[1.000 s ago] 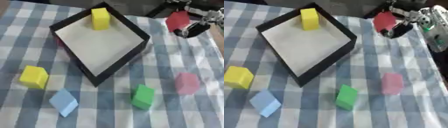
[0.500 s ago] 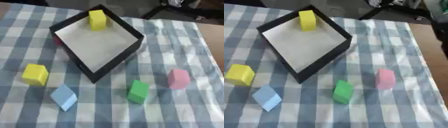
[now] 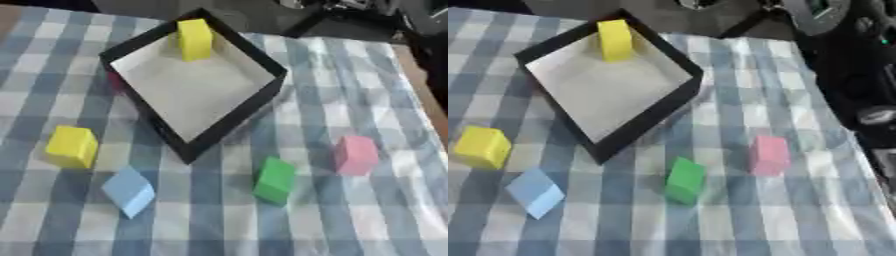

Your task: Pick up objects on the table and place them in the box.

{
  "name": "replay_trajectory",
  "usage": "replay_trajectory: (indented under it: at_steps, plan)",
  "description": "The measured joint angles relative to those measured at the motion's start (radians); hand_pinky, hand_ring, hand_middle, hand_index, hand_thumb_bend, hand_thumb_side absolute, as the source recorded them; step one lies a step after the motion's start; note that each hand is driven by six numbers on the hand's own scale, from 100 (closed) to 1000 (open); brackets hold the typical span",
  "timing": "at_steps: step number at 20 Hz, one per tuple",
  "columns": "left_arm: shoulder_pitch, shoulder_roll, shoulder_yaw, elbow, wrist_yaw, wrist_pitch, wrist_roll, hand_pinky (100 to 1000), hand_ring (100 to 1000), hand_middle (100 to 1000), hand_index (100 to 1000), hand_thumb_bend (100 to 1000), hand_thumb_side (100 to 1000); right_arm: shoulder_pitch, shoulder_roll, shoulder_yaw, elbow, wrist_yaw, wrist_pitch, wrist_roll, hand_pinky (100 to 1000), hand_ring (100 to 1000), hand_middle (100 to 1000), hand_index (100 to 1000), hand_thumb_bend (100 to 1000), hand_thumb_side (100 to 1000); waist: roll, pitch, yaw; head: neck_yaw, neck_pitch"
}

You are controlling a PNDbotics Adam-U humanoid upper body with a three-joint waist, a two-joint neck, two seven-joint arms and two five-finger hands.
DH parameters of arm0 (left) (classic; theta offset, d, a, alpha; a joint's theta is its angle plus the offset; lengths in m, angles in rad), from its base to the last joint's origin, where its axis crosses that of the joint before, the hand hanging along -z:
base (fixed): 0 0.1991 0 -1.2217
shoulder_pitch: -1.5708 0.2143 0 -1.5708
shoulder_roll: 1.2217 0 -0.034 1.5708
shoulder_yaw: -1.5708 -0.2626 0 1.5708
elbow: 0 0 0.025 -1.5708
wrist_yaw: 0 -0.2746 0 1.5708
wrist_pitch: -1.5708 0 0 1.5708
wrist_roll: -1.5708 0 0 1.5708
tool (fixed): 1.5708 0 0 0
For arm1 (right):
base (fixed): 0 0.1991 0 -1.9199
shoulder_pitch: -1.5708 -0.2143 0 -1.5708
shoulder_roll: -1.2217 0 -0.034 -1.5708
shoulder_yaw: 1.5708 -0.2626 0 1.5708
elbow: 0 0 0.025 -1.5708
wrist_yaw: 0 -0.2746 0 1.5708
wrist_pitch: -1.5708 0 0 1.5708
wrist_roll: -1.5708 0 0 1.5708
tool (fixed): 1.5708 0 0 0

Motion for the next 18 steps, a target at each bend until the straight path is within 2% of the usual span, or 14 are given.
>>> replay_trajectory:
  at_steps: [9,18]
  plan:
    - [0.002,0.0,-0.026,-0.002,0.003,0.017,-0.024,747,720,816,844,426,698,0.009,0.137,0.075,0.079,0.107,-0.041,0.029,862,728,571,646,100,100,0.0,-0.003,0.014,-0.01,0.004]
    - [0.015,-0.001,-0.048,0.001,0.008,0.032,-0.046,746,720,816,844,421,709,0.057,0.212,0.099,0.179,0.191,-0.065,0.019,857,728,570,644,100,100,0.0,-0.003,0.019,-0.012,0.005]
